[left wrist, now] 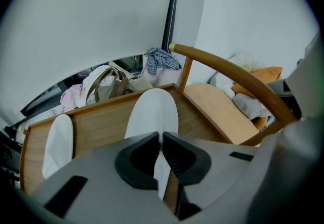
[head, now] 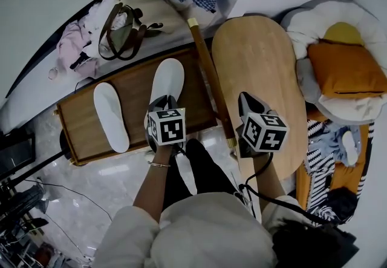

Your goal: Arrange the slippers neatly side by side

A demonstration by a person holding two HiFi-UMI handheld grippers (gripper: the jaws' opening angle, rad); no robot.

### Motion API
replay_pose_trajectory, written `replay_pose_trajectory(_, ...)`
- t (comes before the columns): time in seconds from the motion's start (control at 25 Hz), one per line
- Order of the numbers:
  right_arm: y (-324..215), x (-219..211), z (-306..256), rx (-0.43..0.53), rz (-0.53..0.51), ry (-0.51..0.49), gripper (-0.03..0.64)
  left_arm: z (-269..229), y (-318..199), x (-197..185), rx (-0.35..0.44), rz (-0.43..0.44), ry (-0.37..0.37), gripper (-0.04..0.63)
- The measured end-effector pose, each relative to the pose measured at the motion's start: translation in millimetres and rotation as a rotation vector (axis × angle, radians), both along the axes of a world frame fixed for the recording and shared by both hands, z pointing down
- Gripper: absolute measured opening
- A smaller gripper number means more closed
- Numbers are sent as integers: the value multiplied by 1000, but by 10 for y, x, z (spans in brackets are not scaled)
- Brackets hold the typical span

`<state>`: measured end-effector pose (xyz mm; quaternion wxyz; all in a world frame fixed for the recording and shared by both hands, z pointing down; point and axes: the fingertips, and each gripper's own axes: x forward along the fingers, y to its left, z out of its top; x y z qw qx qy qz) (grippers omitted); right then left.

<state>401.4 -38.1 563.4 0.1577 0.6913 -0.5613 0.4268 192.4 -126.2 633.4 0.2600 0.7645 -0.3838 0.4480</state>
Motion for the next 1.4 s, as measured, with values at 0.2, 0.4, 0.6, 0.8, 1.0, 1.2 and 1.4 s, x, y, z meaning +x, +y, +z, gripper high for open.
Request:
replay_pose_trajectory(0.2,-35,-21,-76,14,-5,5,34,-84,-36,-46,18,-21,3,32)
replay_pose_trajectory(0.4,-89,-60,-199,40,-12,13,34,-213,-75,-124,43,-48,10,32)
replay_pose_trajectory(0.6,-193,-146,-356,73,-37,18,34,-363,-145,-230,74,-84,21,32)
replay_pose_trajectory(0.8,-285,-281,-509,102,-69,29,34,-510,-195,-391,103,-122,32,32)
replay_pose_trajectory(1.0,-387,-460,-633,133,-112,27,34,-648,-212,-549,132,-166,42,32)
replay_pose_trajectory(1.2,-532,-711,-718,156,-179,20,34,-756,-218,-666,149,-214,59,32)
replay_pose_trajectory(1.4,-637,-947,-769,167,-242,13,34,-826,-197,-774,154,-268,73,32)
